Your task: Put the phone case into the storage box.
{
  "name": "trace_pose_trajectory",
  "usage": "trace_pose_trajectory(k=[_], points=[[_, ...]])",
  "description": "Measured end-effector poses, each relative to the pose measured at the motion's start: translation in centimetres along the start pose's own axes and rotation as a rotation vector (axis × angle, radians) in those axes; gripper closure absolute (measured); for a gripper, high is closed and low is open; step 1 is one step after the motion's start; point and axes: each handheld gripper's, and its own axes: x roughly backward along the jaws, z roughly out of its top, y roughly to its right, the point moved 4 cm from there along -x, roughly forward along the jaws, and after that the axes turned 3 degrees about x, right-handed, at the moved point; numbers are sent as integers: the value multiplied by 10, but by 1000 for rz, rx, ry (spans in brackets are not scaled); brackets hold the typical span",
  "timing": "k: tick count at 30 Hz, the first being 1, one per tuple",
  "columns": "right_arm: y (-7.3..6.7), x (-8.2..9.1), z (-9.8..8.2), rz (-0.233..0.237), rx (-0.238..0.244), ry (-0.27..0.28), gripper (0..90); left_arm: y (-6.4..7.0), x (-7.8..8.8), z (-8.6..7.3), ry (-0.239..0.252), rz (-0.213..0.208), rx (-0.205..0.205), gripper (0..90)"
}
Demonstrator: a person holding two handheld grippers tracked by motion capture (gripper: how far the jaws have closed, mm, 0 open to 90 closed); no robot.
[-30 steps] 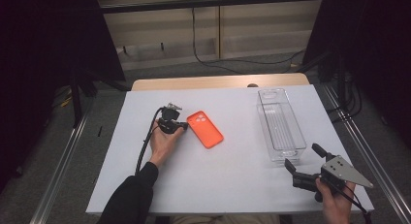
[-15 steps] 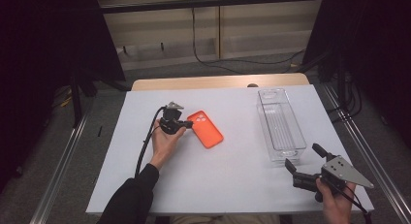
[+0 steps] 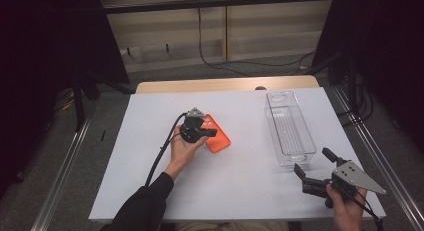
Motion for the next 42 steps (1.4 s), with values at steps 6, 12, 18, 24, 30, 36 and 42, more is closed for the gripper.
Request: trace_pose_trajectory(k=[6,12,18,24,30,36,42], points=[[-1,0,0,2,-2,3,0,7,-9,5,-2,-15,-13,900],[0,0,0,2,-1,2,0,11,-22,8,-5,-37,7,900],[0,0,0,3,-2,2,0,12,-34,12,-9,-58,26,900],[1,0,0,3,-1,2,0,11,-45,16,-44,-37,31,900],[1,1,0,3,-1,-2,0,12,-49,14,-71,-17,-9,900],[1,0,-1,3,0,-5,0,21,-49,15,-104,0,-33,900],[0,0,-1,5,2,-7,0,22,-51,16,-114,6,-59,900]])
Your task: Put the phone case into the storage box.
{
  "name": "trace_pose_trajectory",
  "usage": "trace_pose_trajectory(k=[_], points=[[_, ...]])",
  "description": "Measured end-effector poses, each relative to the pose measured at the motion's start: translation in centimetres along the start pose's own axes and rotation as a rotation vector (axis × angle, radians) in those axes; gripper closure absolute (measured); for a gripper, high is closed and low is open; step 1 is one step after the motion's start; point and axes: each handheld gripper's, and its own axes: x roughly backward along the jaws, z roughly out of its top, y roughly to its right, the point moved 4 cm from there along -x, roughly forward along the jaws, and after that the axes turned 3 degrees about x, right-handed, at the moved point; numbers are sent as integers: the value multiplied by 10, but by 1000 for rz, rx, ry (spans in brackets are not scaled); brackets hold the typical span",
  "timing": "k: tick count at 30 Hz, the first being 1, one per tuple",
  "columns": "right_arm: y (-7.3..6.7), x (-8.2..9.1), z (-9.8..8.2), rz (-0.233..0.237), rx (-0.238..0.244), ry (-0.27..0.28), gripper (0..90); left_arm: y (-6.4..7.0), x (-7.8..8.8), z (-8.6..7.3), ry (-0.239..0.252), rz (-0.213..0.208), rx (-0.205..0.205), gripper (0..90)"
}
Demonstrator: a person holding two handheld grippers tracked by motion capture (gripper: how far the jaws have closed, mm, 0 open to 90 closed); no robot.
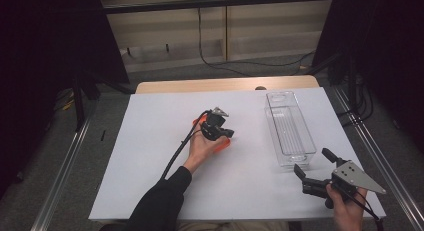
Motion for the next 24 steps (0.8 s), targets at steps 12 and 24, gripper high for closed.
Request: trace_pose_trajectory(k=[12,24], points=[[0,1,0,-1,-5,4,0,2,0,-4,-45,26,-30,900],[0,1,0,-3,-6,2,0,1,8,-12,-54,11,-37,900]])
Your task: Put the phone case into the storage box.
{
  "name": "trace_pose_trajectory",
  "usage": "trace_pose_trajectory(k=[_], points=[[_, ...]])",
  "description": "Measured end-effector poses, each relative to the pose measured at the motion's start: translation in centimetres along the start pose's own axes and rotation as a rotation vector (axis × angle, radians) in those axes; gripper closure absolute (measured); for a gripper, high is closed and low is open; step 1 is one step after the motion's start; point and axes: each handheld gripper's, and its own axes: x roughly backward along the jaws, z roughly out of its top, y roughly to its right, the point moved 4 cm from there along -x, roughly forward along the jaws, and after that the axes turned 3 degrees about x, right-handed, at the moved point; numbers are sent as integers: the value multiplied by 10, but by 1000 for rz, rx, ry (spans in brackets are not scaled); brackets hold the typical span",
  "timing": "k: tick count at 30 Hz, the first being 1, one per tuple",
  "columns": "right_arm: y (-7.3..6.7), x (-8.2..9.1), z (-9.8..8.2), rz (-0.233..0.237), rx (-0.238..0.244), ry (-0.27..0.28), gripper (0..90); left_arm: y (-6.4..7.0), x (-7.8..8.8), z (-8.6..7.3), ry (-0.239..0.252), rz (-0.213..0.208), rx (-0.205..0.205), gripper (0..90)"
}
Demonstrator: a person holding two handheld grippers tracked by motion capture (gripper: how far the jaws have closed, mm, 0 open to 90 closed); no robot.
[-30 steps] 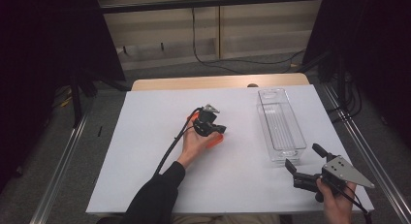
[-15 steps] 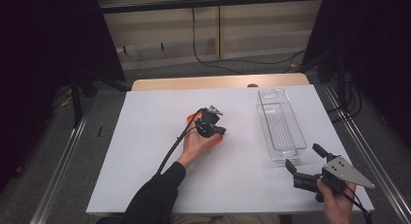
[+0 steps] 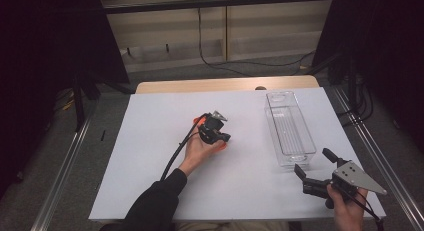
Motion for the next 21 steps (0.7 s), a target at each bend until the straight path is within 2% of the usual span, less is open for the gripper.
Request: trace_pose_trajectory(k=[3,6,18,21], points=[[0,0,0,0,1,-2,0,0,2,-2,4,-5,10,900],[0,0,0,1,3,0,0,0,6,-6,-6,-7,-2,900],[0,0,0,0,4,-1,0,0,12,-15,5,-21,5,900],[0,0,0,0,4,-1,0,-1,15,-17,-6,-25,-6,900]])
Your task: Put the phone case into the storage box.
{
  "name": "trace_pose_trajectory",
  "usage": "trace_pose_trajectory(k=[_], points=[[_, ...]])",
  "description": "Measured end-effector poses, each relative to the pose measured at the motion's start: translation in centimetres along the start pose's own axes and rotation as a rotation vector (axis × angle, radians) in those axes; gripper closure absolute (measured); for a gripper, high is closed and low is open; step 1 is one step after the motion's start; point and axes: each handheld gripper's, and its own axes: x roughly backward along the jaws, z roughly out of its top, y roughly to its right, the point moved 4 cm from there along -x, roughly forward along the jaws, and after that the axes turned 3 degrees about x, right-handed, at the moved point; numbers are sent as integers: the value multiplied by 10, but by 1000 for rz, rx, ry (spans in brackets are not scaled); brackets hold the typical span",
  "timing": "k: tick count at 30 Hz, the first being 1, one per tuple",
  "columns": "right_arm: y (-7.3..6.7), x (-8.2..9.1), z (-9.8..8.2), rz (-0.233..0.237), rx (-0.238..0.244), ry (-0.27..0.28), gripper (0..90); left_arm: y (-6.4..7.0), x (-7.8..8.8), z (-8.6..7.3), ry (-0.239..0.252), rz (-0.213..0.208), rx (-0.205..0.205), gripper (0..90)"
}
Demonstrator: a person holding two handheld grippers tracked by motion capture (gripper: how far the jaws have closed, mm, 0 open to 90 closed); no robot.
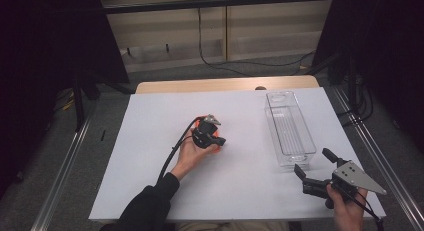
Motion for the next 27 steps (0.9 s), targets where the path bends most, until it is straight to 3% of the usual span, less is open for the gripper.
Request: trace_pose_trajectory(k=[27], points=[[0,0,-1,-4,-2,-4,0,-1,11,-16,14,-34,57,900]])
